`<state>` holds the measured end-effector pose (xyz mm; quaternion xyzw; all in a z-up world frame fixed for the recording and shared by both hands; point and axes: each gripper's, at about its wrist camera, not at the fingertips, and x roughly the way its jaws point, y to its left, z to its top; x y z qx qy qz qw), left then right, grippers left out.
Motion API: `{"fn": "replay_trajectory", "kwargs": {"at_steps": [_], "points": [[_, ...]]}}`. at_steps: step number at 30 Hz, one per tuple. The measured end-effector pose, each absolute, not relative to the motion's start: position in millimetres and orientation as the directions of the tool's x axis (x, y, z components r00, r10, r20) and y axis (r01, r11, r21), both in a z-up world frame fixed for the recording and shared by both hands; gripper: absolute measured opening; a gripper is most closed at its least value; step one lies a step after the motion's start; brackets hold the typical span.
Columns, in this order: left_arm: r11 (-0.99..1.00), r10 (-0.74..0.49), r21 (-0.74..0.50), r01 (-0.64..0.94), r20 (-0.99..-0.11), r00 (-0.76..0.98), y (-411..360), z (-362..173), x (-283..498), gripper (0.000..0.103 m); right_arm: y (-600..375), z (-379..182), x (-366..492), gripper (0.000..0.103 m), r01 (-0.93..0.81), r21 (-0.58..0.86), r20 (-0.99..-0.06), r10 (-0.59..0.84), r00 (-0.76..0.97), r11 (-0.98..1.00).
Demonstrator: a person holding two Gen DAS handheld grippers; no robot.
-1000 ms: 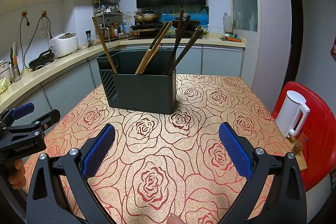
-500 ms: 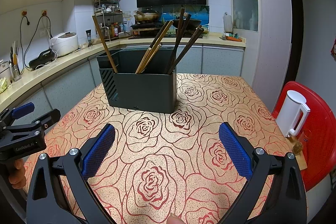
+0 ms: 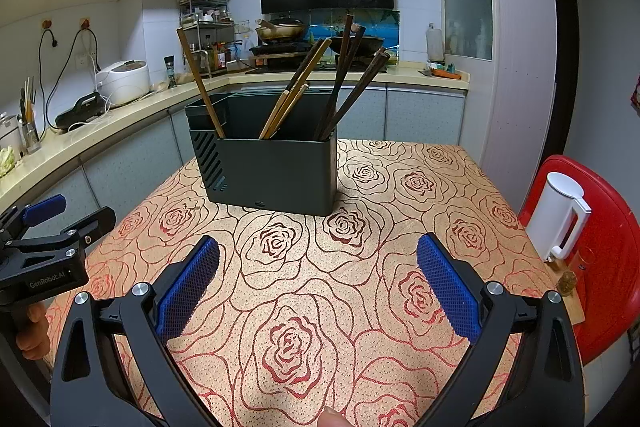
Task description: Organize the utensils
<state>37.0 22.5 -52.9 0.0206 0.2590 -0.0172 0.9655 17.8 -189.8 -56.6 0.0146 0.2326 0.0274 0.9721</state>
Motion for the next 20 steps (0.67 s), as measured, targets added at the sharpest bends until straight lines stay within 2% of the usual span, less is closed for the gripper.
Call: {"fn": "replay_trajectory", "kwargs": {"at_steps": [10, 20], "points": [[0.998, -0.001, 0.054, 0.027, -0.424, 0.906, 23, -46, 27, 0.096, -189, -58, 18, 0.096, -0.044, 0.041, -0.454, 0.058, 0.889, 0.998], [0.999, -0.002, 0.027, 0.017, -0.477, 0.879, 28, -47, 36, 0.096, -188, -56, 20, 0.096, -0.048, 0.039, -0.457, 0.06, 0.887, 0.998]]}}
